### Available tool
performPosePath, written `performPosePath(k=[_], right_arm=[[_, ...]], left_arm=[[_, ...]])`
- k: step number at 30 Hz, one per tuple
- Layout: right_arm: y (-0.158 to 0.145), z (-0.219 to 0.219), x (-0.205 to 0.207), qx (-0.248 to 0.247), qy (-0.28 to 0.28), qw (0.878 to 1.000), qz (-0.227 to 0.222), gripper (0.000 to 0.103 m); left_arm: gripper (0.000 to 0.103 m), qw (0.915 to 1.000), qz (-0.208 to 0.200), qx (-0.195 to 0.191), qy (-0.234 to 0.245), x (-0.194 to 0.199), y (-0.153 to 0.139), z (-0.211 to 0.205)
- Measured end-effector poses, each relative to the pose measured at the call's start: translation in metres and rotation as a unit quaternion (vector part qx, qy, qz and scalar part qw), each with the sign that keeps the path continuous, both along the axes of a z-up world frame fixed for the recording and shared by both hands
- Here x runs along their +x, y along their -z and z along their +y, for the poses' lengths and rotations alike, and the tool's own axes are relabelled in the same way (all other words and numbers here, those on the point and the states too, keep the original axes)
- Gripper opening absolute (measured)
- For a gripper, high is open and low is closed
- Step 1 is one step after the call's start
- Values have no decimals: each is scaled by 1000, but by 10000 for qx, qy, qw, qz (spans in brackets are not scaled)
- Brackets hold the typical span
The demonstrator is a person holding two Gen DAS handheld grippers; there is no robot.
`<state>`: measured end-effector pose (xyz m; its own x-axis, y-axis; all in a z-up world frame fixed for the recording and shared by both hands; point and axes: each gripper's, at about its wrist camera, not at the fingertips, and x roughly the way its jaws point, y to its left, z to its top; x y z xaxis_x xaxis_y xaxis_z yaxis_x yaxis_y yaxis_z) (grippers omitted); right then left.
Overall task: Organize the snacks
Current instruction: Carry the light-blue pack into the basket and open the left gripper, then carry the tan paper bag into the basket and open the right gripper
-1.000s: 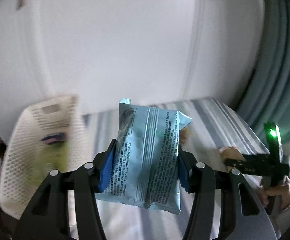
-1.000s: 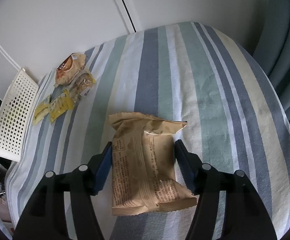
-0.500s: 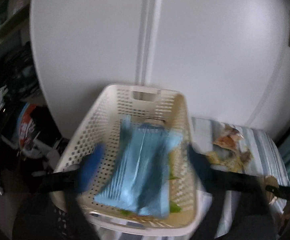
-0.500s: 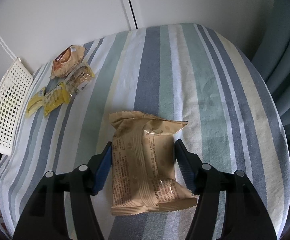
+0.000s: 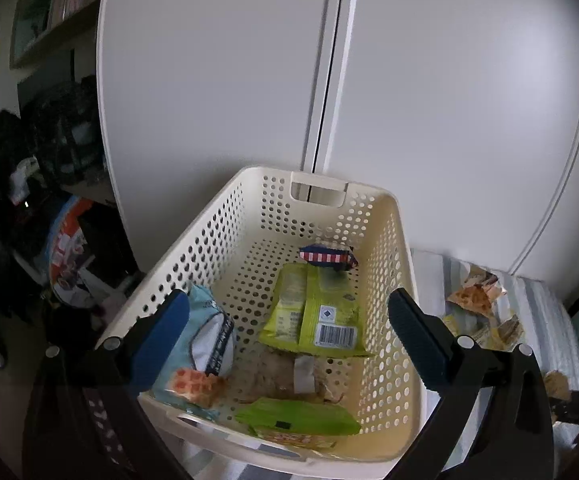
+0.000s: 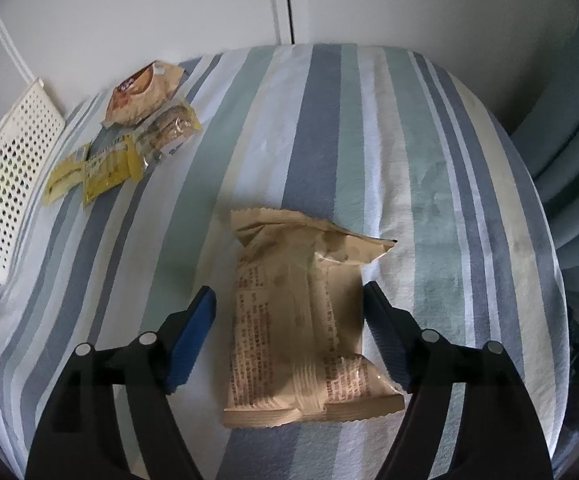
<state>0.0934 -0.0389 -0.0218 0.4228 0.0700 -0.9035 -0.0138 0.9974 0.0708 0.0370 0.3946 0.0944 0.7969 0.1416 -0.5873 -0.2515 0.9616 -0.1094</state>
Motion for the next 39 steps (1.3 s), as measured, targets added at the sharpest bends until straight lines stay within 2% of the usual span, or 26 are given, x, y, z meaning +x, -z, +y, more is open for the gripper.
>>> performPosePath(k=[3,5,7,13,18,24,30,34,39], right_arm=[[1,9,2,-338,-56,9994,97,74],[0,11,1,-389,-41,9992,103,71],[-2,12,-2,-369,-15,9993,80,56],[-8,14,-11,-316,194,9993,58,51],[-35,35,-20,-95,48,9997,-227,51],[-81,95,-15,432,-545,9956,-630,51],[-126,178,-6,1035,-1208,9829,-926,51],[-140,230,-2,1097,-1557,9761,-1043,51],[-142,294,6,1139,-1926,9694,-1013,51]], left_arm=[[101,9998,-119,131,-14,-5,-5,-2],[101,9998,-178,113,-32,-8,-7,0],[101,9997,-207,92,-68,-11,-7,4],[101,9992,-258,-72,-310,-16,-7,24],[101,9980,-339,-140,-507,-22,-10,40],[101,9966,-382,-296,-671,-27,-12,56],[101,9944,-497,-461,-811,-34,-15,69],[101,9931,-545,-550,-883,-37,-16,76],[101,9920,-571,-479,-1017,-39,-17,80]])
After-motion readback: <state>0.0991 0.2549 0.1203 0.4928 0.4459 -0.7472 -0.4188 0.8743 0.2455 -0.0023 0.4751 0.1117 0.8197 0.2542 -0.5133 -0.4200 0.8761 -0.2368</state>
